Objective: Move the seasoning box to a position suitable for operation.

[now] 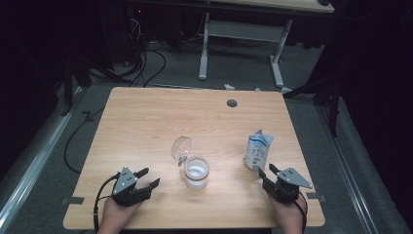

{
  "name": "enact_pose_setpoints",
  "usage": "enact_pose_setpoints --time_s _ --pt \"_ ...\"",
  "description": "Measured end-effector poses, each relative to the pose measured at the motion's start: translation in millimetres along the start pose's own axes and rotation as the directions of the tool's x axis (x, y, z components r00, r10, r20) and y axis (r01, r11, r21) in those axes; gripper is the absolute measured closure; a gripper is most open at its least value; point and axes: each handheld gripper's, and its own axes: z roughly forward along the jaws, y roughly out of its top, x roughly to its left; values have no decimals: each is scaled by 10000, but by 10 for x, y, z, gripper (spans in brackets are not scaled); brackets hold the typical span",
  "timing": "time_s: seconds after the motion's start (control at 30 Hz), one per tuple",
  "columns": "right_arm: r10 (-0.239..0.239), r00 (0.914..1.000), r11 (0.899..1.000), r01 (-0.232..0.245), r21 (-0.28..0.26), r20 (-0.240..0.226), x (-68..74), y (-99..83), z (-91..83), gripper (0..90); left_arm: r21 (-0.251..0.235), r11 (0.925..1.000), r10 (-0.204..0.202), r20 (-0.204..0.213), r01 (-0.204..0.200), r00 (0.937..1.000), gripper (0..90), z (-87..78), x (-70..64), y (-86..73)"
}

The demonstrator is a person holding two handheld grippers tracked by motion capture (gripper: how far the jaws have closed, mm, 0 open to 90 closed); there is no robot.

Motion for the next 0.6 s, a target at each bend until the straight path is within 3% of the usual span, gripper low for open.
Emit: enact_pose_setpoints --time_s 0.3,0.6 --pt "-137 9998 9999 137 27 -162 69 -35 -78 575 -2 10000 20 45 -20 10000 416 2 1 2" --pt "-514 9977 9986 518 85 -440 179 -19 -18 576 27 10000 15 51 -15 10000 432 6 2 5"
